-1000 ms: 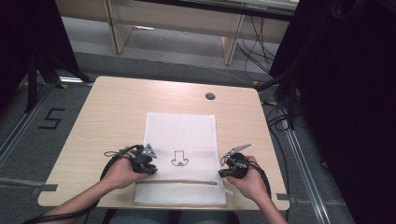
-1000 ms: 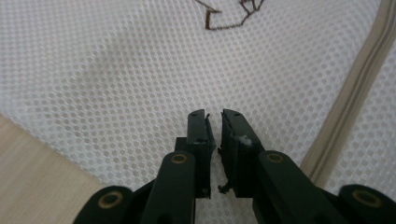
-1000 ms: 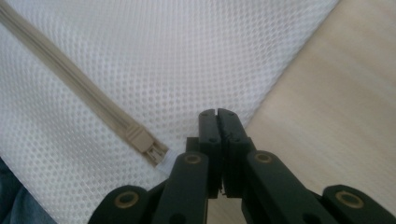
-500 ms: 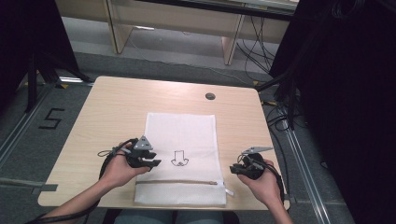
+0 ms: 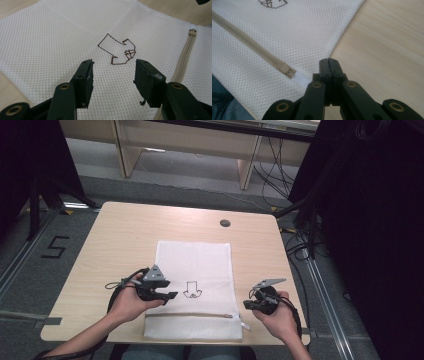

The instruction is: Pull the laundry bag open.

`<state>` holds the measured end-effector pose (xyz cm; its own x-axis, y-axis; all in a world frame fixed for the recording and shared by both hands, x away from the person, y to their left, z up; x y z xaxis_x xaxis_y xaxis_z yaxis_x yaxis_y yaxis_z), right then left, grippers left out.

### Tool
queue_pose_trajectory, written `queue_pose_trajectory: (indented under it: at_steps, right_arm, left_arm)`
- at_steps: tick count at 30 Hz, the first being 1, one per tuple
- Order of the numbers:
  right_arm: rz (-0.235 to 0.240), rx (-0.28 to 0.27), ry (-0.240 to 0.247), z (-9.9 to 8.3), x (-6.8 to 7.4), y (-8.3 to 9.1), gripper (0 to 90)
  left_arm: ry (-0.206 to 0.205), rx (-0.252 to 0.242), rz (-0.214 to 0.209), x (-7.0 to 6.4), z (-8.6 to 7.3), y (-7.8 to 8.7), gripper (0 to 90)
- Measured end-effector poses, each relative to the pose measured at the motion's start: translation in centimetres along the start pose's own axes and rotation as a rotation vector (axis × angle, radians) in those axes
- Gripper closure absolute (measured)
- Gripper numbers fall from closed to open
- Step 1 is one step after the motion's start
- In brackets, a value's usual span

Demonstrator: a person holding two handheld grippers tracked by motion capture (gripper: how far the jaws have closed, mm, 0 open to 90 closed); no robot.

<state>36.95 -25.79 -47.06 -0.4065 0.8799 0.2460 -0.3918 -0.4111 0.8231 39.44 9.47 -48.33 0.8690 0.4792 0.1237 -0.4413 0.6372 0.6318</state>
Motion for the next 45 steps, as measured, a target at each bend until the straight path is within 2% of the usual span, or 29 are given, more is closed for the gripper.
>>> queue_pose_trajectory:
  at_steps: [2, 3, 5, 6, 7, 8, 9, 10, 13, 14, 15, 16, 18, 19, 20, 23, 24, 25, 27, 28, 31, 34, 35, 37, 38, 39, 41, 42, 45]
  right_arm:
    - [0.013, 0.052, -0.033, -0.2, 0.4, 0.1, 90.0]
    - [0.027, 0.028, -0.02, -0.2, 0.3, -0.2, 90.0]
    - [0.031, 0.049, -0.029, -0.2, 0.4, -0.2, 90.0]
    - [0.037, 0.073, -0.052, -0.2, 0.5, -0.3, 90.0]
    - [0.037, 0.073, -0.052, -0.2, 0.5, -0.3, 90.0]
    - [0.045, 0.088, -0.076, -0.2, 0.6, -0.5, 90.0]
    - [0.045, 0.091, -0.083, -0.2, 0.6, -0.6, 90.0]
    - [0.034, 0.109, -0.113, -0.2, 0.7, -0.5, 90.0]
    - [0.043, 0.103, -0.112, 0.0, 0.6, -0.6, 90.0]
    - [0.046, 0.119, -0.15, 0.0, 0.8, -0.5, 90.0]
    - [0.048, 0.114, -0.134, 0.1, 0.7, -0.6, 90.0]
    - [0.049, 0.134, -0.158, 0.0, 0.8, -0.6, 90.0]
    - [0.055, 0.141, -0.156, 0.0, 0.8, -0.7, 90.0]
    - [0.048, 0.157, -0.174, -0.1, 0.9, -0.7, 90.0]
    - [0.062, 0.151, -0.158, -0.2, 0.8, -0.9, 90.0]
    - [0.058, 0.168, -0.157, -0.4, 0.8, -1.3, 90.0]
    - [0.058, 0.168, -0.157, -0.4, 0.8, -1.3, 90.0]
    - [0.061, 0.183, -0.192, -0.5, 1.1, -1.3, 90.0]
    - [0.061, 0.175, -0.153, -0.5, 1.0, -1.6, 90.0]
    - [0.055, 0.191, -0.146, -0.5, 1.1, -1.8, 90.0]
    - [0.051, 0.191, -0.138, -0.4, 1.2, -2.0, 90.0]
    - [0.034, 0.208, -0.122, -0.5, 1.3, -2.5, 90.0]
    - [0.019, 0.236, -0.119, -0.6, 1.3, -2.7, 90.0]
    - [0.033, 0.232, -0.102, -0.7, 1.1, -3.0, 90.0]
    - [0.038, 0.234, -0.094, -0.7, 1.1, -3.2, 90.0]
    - [0.032, 0.236, -0.092, -0.7, 1.2, -3.2, 90.0]
    - [0.015, 0.237, -0.09, -0.7, 1.3, -3.4, 90.0]
    - [0.012, 0.241, -0.086, -0.8, 1.4, -3.4, 90.0]
    - [0.018, 0.238, -0.088, -0.8, 1.3, -3.5, 90.0]
  left_arm:
    - [0.004, -0.003, 0.002, -0.2, 0.2, -0.1, 49.4]
    - [-0.001, -0.007, 0.002, -0.2, 0.3, -0.1, 49.7]
    - [-0.005, -0.018, -0.008, -0.4, 0.6, -0.2, 50.1]
    - [-0.006, -0.03, -0.014, -0.7, 0.9, -0.2, 50.2]
    - [-0.006, -0.03, -0.014, -0.7, 0.9, -0.2, 50.4]
    - [-0.026, -0.023, -0.012, -0.7, 1.0, -0.1, 50.4]
    - [-0.018, -0.035, -0.027, -1.1, 1.2, -0.3, 50.5]
    - [-0.018, -0.035, -0.027, -1.1, 1.2, -0.3, 50.8]
    - [-0.024, -0.036, -0.044, -1.4, 1.3, -0.3, 51.4]
    - [-0.039, -0.027, -0.05, -1.5, 1.3, -0.4, 51.4]
    - [-0.044, -0.031, -0.061, -1.6, 1.4, -0.5, 51.6]
    - [-0.057, -0.018, -0.074, -1.9, 1.8, -0.7, 52.0]
    - [-0.052, -0.025, -0.084, -2.1, 2.0, -0.9, 52.1]
    - [-0.071, -0.02, -0.092, -2.2, 2.2, -1.1, 52.3]
    - [-0.067, -0.028, -0.096, -2.5, 2.5, -1.3, 52.6]
    - [-0.102, -0.028, -0.123, -3.0, 3.3, -1.9, 53.0]
    - [-0.096, -0.025, -0.129, -3.3, 3.5, -2.1, 53.0]
    - [-0.112, -0.024, -0.137, -3.5, 3.7, -2.3, 53.3]
    - [-0.135, -0.021, -0.158, -4.0, 4.0, -2.7, 54.5]
    - [-0.132, -0.022, -0.171, -4.3, 4.2, -3.0, 55.1]
    - [-0.158, -0.011, -0.195, -5.0, 4.5, -3.6, 56.1]
    - [-0.162, -0.012, -0.222, -5.7, 4.8, -4.3, 57.3]
    - [-0.166, -0.014, -0.234, -5.8, 4.9, -4.5, 57.8]
    - [-0.159, -0.009, -0.245, -6.2, 5.1, -5.0, 58.4]
    - [-0.18, -0.001, -0.249, -6.3, 5.2, -5.2, 58.6]
    - [-0.174, -0.006, -0.252, -6.5, 5.4, -5.4, 59.0]
    - [-0.201, -0.001, -0.264, -6.8, 5.8, -5.6, 59.8]
    - [-0.186, -0.01, -0.271, -7.0, 5.9, -5.7, 60.2]
    - [-0.234, -0.005, -0.273, -7.3, 6.1, -6.0, 61.3]
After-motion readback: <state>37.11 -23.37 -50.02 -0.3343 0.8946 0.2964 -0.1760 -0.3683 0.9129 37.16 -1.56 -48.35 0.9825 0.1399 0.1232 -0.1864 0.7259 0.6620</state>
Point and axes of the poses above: each handheld gripper's, and its own axes: y roughly backward along the jaws, z roughly out of its top, x roughly to its left, the point moved 2 cm from there along -y, roughly forward along the jaws, and after that the axes turned 14 degrees about -y, right-handed, at the moved point
